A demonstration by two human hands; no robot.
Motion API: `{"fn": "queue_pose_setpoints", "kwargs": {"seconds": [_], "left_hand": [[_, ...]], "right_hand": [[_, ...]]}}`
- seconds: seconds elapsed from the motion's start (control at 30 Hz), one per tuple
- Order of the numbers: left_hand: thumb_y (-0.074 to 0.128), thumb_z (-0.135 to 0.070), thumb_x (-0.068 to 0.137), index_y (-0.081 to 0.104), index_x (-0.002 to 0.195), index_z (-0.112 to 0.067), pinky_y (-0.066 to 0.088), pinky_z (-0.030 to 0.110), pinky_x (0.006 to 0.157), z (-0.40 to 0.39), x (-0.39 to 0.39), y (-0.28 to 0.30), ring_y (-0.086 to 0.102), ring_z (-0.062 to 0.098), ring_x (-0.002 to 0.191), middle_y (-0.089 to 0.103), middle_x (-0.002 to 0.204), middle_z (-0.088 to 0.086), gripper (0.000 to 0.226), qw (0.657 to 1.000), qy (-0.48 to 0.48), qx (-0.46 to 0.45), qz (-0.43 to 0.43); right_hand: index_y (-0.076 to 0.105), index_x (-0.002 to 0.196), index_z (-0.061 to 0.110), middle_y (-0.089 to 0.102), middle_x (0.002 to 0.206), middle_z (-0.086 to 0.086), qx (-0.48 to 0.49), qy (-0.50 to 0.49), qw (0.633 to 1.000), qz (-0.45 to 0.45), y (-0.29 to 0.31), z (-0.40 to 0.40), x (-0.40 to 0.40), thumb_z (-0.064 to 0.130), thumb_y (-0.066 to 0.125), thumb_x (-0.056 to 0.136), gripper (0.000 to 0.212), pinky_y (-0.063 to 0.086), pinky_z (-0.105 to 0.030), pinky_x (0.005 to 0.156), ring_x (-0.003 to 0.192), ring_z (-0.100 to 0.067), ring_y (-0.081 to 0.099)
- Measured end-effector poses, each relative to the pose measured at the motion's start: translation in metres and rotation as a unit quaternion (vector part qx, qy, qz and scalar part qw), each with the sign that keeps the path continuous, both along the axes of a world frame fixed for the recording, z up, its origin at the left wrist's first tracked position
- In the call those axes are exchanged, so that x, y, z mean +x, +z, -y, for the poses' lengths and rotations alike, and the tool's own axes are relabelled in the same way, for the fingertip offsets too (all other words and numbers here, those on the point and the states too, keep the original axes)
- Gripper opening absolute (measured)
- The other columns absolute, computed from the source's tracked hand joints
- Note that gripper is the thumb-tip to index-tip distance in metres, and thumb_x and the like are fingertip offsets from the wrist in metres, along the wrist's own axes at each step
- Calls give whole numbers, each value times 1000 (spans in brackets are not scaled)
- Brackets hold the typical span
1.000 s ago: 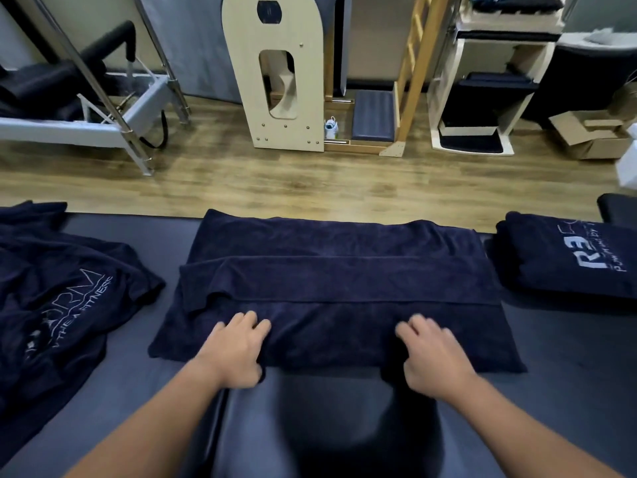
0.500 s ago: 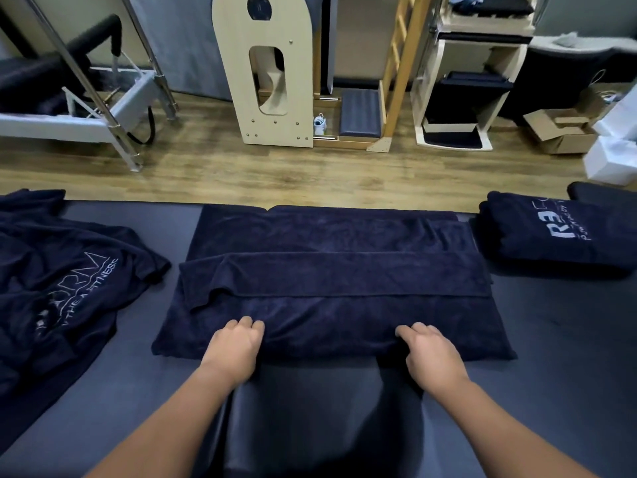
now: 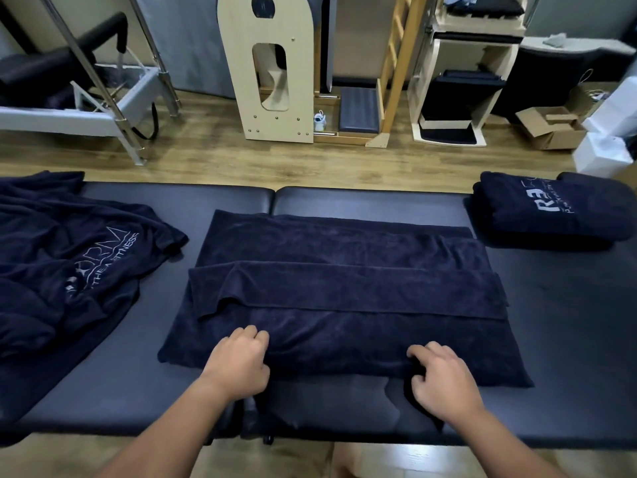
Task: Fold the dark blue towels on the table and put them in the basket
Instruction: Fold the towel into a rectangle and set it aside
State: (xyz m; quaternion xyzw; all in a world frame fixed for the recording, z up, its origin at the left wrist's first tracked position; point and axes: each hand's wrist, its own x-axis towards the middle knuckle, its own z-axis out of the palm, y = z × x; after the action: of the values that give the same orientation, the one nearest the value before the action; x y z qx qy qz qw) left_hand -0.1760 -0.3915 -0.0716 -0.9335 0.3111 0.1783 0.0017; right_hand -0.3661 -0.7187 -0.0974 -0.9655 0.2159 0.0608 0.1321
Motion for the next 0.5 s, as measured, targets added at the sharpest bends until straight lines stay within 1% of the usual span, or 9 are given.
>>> {"fn": "queue_pose_setpoints", "kwargs": {"seconds": [0.07,0.13,0.17,0.2,0.27,0.33,0.4,0.47,0.5], "left_hand": [[52,-37,87,56,99,-22,44,35,80,-2,2,-2,52,20,97,53,99,-5,19,999,36,-35,22],[57,-29,90,62,102,-17,46,41,75,0,9,-5,57,26,93,57,98,0,17,993,69,-51,81],[60,-21,87,63,111,-14,46,41,72,1,13,-5,59,29,89,59,98,3,25,990,86,-43,107],[62,-15,83,59,126,-11,47,42,72,4,19,-4,60,31,89,61,101,6,43,988,102,-23,115],[56,-14,85,24,156,-13,47,41,81,6,29,1,60,28,99,60,114,8,78,983,138,28,120],[50,-17,90,-9,160,-18,44,38,92,11,40,0,55,26,111,54,126,9,92,974,180,61,123],[48,-19,92,-19,158,-20,44,39,98,17,53,-4,50,29,121,48,136,12,95,968,217,65,105],[48,-19,93,-16,158,-17,42,42,105,24,66,-7,40,33,134,38,149,16,91,964,243,65,86],[48,-18,93,-13,159,-15,38,44,110,28,74,-6,30,33,142,30,156,16,89,962,253,64,80]], "right_hand": [[67,108,30,51,92,15,44,-34,998,-14,7,1,6,24,57,85,27,47,-33,76,90,-16,56],[67,113,24,54,100,10,56,-68,996,21,11,5,17,24,58,93,22,49,-34,70,88,-17,60],[66,116,21,54,104,7,38,-70,996,40,12,8,24,21,61,93,24,50,-34,64,84,-19,61],[64,121,19,53,109,4,16,-64,997,47,11,13,31,17,65,91,30,48,-33,59,82,-19,60],[55,132,20,48,125,0,-20,-50,998,24,10,21,45,11,68,87,48,46,-32,56,85,-20,58],[49,136,22,41,137,-5,-63,-48,997,-4,8,29,59,10,70,82,60,49,-35,57,88,-24,57],[54,132,18,44,138,-10,-108,-46,993,-5,5,35,73,7,75,75,62,49,-38,56,80,-30,57],[64,121,15,52,132,-13,-151,-40,988,7,2,42,85,4,78,70,54,48,-43,59,77,-36,55],[68,113,13,56,129,-13,-168,-36,985,16,2,47,90,2,78,67,49,47,-47,64,80,-38,55]]}}
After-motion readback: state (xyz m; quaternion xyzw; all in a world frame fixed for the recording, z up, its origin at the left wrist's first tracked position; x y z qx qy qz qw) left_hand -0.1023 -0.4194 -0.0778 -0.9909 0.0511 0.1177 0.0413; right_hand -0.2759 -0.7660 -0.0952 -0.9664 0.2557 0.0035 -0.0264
